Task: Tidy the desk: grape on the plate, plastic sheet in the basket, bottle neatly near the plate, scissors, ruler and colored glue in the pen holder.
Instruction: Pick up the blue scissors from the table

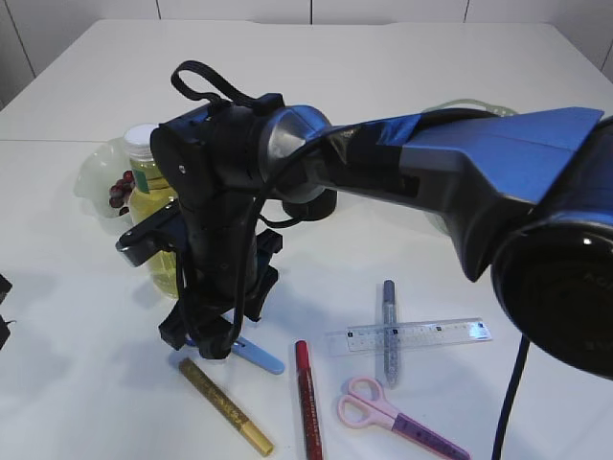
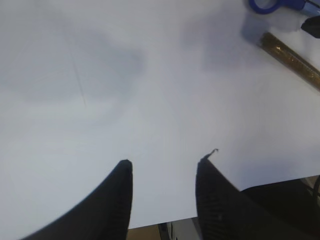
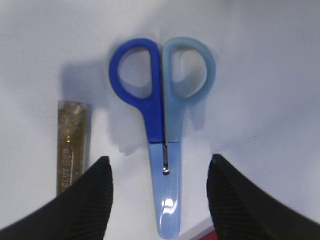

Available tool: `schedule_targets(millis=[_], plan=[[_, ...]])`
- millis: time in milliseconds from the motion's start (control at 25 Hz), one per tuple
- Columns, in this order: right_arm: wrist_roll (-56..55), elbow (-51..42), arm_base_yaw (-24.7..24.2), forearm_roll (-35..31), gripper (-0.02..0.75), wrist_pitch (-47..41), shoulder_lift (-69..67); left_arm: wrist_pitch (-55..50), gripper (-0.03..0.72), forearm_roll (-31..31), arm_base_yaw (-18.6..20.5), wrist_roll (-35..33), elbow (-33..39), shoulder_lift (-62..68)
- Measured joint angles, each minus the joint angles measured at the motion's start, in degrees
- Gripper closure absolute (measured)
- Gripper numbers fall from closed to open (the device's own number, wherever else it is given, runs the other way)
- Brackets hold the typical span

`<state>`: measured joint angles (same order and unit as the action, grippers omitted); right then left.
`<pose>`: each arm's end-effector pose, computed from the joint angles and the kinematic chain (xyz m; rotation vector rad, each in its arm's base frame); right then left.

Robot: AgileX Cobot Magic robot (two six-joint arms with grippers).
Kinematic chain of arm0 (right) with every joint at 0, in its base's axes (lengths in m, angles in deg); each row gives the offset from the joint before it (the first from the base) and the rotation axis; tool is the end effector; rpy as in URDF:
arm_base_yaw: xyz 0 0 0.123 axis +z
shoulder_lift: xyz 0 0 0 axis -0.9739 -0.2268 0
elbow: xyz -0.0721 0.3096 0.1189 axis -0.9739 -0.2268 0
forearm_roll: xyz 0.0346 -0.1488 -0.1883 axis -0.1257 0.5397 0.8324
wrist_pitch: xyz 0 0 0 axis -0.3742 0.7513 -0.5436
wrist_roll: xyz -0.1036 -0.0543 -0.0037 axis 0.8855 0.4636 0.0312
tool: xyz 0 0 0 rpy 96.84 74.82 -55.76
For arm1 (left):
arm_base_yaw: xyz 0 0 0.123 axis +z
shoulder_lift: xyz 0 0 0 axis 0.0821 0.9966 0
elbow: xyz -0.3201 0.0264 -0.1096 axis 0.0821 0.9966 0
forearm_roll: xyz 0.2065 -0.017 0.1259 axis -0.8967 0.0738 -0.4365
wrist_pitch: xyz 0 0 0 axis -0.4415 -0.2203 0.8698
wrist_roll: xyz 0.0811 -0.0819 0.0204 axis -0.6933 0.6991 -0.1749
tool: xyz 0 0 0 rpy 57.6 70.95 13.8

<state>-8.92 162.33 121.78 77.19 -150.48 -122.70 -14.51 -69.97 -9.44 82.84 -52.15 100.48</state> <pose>0.3636 0.3665 0.1619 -1.3885 2.7651 0.0672 0.1976 -0.0588 0.2734 0.1836 2.9448 -0.1659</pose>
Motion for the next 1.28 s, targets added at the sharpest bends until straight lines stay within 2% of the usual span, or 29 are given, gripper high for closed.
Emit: schedule_targets(millis=[1280], plan=[[0.0,0.1,0.0,0.4,0.268,0.0,-1.8,0.1,0.379,0.0,0.0,0.0,0.0,0.0]])
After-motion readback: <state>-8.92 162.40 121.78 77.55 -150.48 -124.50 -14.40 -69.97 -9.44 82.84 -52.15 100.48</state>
